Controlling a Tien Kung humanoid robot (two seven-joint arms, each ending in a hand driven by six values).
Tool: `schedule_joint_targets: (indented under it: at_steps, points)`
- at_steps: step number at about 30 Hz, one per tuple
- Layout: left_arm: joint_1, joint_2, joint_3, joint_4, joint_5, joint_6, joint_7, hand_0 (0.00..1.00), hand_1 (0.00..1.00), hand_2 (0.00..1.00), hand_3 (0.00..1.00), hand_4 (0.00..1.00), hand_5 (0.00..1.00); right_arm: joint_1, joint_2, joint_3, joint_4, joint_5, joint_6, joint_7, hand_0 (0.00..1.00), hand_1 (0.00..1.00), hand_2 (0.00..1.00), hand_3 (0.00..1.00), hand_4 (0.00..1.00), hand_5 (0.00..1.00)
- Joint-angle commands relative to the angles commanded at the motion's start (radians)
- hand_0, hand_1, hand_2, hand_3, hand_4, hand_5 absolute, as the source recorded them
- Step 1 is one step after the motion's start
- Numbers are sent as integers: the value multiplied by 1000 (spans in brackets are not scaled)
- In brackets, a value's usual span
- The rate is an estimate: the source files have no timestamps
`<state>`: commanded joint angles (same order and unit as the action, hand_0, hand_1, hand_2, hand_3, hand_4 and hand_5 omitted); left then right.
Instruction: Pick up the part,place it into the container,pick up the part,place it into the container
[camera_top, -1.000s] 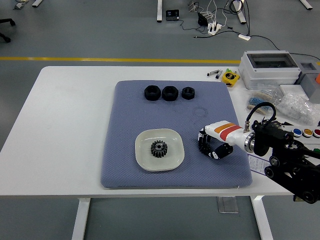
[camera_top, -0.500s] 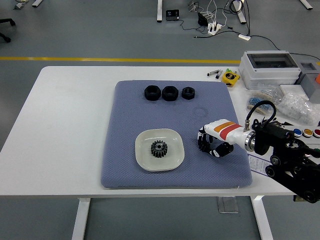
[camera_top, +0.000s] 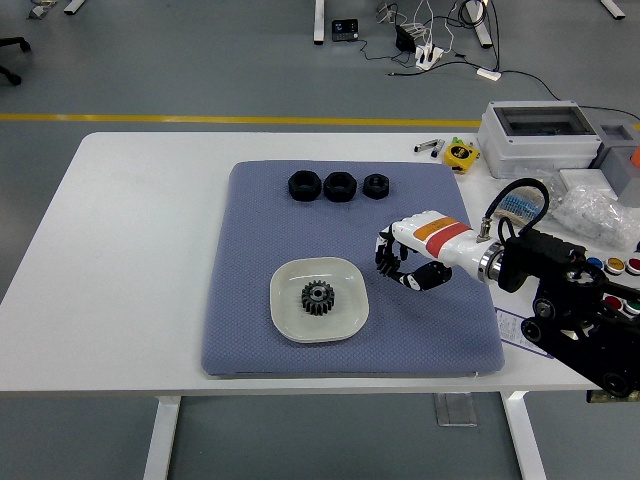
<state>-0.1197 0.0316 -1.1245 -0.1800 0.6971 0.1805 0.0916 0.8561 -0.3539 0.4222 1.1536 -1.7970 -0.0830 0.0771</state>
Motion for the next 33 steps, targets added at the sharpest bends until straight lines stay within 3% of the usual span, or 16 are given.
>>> schedule_joint_targets:
  at_steps: [5, 13, 17, 24, 33]
  points:
    - [-1, 1, 1, 0, -7, 1, -1, 710, 616, 645, 565, 619, 696, 23, 44, -40, 44, -9, -9, -20, 416, 426, 467, 442, 675, 2]
    - [-4, 2, 0, 0, -10, 2, -2, 710, 610, 646, 565, 619, 696, 64, 148, -112, -24, -15, -21, -30, 422, 435, 477, 455, 611, 2]
    - [-6, 4, -3, 0, -10, 3, -3, 710, 610, 646, 565, 619, 696, 79, 177, -144, -58, -28, -33, -33, 422, 435, 477, 455, 611, 2]
    - [-6, 5, -13, 0, 6, 5, 0, 711, 604, 644, 565, 619, 694, 91, 203, -167, -88, -67, -32, -53, 424, 450, 499, 499, 601, 2]
    - [-2, 6, -19, 0, 19, 6, 2, 711, 605, 642, 564, 619, 695, 91, 205, -178, -89, -93, -6, -70, 411, 463, 516, 546, 614, 2]
